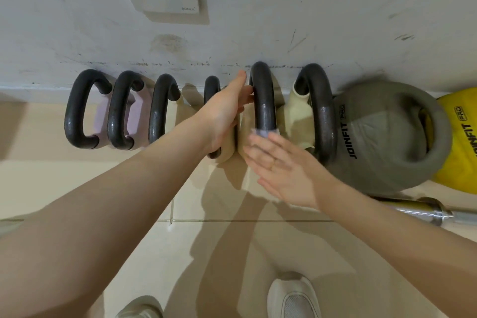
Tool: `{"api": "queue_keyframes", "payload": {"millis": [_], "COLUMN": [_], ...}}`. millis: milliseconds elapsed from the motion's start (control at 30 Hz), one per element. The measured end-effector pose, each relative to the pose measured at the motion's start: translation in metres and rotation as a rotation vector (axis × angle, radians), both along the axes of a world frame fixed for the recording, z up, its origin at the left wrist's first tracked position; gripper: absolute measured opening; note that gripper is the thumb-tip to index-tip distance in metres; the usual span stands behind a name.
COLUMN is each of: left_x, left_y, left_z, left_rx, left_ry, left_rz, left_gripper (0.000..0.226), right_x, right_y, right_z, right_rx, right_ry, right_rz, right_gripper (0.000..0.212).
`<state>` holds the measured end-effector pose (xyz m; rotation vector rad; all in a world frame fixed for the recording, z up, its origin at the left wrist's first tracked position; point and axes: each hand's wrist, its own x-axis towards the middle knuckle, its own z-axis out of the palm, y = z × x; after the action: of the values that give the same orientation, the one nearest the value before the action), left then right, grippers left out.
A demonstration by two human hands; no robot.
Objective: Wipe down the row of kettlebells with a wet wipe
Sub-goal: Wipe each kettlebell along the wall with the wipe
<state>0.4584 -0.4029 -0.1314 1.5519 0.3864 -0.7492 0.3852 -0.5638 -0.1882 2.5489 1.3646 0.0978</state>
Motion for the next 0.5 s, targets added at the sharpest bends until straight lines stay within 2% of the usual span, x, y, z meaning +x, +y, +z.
{"api": "queue_keyframes", "payload": {"millis": [67, 300, 433, 500], "left_x": [0.001, -0.008, -0.010, -0.011], "left_y": [0.000, -0.006, -0.008, -0.008], "left_z": [0.001, 0.002, 0.002, -0.001], "left_rx": [0.010, -0.090, -0.103, -0.114], "left_ry": [-0.004, 0.033, 0.032, 0.042], "left_rz": [-0.003, 0.094, 0.097, 0.113], "left_gripper": [0.062, 0.061, 0.062, 0.062], "right_x": [-0.008, -0.002, 0.003, -0.002], "right_y": [-0.008, 0.000, -0.004, 0.002], "right_z": [-0.009, -0.027, -0.030, -0.037], "right_rx": [-0.041, 0.104, 0.164, 0.298], "right_ry": [-0.090, -0.285, -0.301, -0.262], "right_rz": [0.033, -0.007, 0.056, -0.091], "right_gripper": [0.047, 0.042, 0.043, 0.053]}}
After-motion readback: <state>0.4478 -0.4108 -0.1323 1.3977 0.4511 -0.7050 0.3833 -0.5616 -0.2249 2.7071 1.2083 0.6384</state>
